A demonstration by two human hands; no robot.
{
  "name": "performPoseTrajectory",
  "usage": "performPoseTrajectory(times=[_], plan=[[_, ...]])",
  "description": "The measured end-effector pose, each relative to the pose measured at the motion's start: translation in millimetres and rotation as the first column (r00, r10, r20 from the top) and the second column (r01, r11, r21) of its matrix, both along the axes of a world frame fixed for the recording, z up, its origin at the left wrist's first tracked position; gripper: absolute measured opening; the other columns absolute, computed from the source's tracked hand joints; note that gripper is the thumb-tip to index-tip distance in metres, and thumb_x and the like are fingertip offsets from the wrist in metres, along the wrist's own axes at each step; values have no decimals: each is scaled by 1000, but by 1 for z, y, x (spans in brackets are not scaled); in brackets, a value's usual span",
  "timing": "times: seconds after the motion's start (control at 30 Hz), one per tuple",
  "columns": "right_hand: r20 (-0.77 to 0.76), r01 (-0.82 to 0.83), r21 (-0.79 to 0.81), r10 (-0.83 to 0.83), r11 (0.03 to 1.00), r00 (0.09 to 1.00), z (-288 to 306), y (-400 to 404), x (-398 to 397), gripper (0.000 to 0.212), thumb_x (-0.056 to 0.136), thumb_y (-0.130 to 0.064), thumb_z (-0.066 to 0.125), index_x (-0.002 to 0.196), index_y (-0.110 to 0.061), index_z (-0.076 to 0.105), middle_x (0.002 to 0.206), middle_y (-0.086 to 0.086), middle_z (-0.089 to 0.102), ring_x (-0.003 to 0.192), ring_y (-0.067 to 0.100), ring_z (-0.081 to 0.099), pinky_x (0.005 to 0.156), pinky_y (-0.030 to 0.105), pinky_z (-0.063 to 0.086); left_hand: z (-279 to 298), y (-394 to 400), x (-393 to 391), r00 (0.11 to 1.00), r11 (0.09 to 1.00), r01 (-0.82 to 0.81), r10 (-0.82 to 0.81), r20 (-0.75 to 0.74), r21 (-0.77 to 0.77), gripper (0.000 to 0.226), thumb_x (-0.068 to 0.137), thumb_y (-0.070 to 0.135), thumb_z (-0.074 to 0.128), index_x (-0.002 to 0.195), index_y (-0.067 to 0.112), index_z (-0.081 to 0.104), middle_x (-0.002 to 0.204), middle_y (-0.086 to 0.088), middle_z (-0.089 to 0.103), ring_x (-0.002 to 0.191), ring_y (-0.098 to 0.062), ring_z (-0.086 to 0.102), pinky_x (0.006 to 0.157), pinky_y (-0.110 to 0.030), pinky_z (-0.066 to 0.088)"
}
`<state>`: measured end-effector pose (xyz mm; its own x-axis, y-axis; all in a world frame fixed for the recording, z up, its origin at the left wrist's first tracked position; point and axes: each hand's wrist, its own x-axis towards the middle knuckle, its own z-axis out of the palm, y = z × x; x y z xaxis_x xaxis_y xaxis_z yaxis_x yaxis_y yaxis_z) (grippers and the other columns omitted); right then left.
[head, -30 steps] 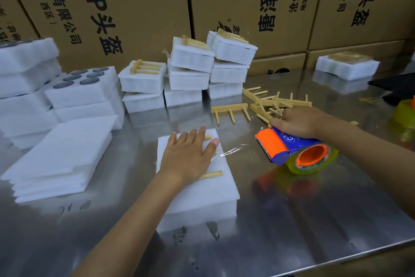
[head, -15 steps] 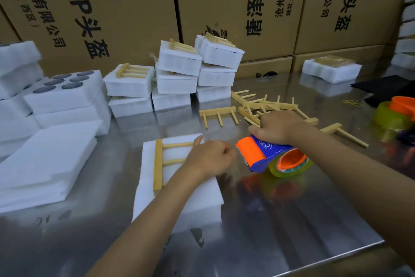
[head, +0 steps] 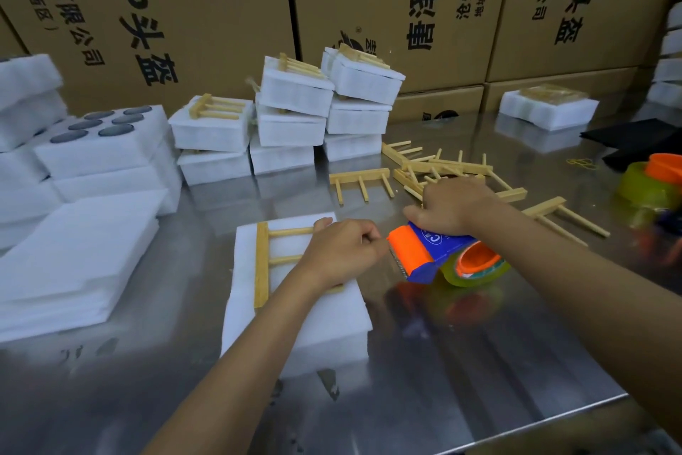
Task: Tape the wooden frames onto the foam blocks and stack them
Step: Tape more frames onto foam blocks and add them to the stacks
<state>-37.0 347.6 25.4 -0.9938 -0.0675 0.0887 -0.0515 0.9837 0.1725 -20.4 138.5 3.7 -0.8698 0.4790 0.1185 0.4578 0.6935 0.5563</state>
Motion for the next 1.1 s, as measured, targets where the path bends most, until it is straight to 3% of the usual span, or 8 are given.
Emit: performPoseTrajectory(times=[0.33, 0.43, 0.6, 0.87, 1.0, 1.1], plan=[[-9, 13, 93, -12, 996, 1000, -3, -25, 4, 49, 93, -59, 32, 68, -21, 49, 67, 1, 54, 62, 15, 48, 53, 31, 25, -7, 0, -2, 998, 994, 36, -40, -39, -101, 24, 93, 31, 56, 69, 26, 58, 61, 12, 55, 69, -1, 53, 120, -40, 9], [7, 19, 120, -20, 993, 1000, -3, -31, 3, 48, 94, -59, 32, 70, -20, 49, 69, 0, 53, 62, 15, 47, 52, 30, 25, -8, 0, -1, 995, 987, 47, -60, -78, -152, 25, 94, 32, 54, 69, 26, 58, 67, 10, 59, 72, -4, 54, 120, -39, 7], [35, 29, 158, -35, 987, 999, -2, -37, 3, 50, 94, -57, 33, 91, -18, 62, 71, 0, 55, 63, 15, 49, 56, 31, 30, -10, -2, 0, 986, 977, 64, -93, -137, -206, 23, 95, 28, 50, 73, 24, 55, 72, 9, 60, 81, -11, 54, 117, -41, 5], [46, -12, 278, -1, 961, 999, -5, -53, 7, 45, 95, -53, 30, 89, -17, 56, 79, 3, 56, 76, 23, 56, 62, 32, 35, -11, -1, 1, 979, 957, 69, -119, -166, -281, 20, 91, 26, 51, 79, 20, 65, 77, 6, 64, 87, -15, 57, 117, -40, 3], [33, 14, 307, -25, 952, 999, -7, -62, 10, 46, 97, -51, 29, 104, -15, 58, 75, 3, 51, 67, 20, 48, 61, 34, 32, -13, 1, 1, 978, 943, 54, -116, -172, -330, 22, 89, 25, 51, 68, 23, 57, 74, 6, 62, 84, -15, 55, 119, -41, 1], [37, 47, 316, -62, 947, 997, -8, -67, 10, 45, 97, -50, 29, 98, -16, 59, 73, 3, 51, 63, 19, 46, 59, 33, 31, -13, 1, 0, 978, 932, 51, -120, -173, -358, 20, 87, 26, 54, 67, 21, 58, 72, 5, 61, 86, -15, 58, 119, -42, 1]])
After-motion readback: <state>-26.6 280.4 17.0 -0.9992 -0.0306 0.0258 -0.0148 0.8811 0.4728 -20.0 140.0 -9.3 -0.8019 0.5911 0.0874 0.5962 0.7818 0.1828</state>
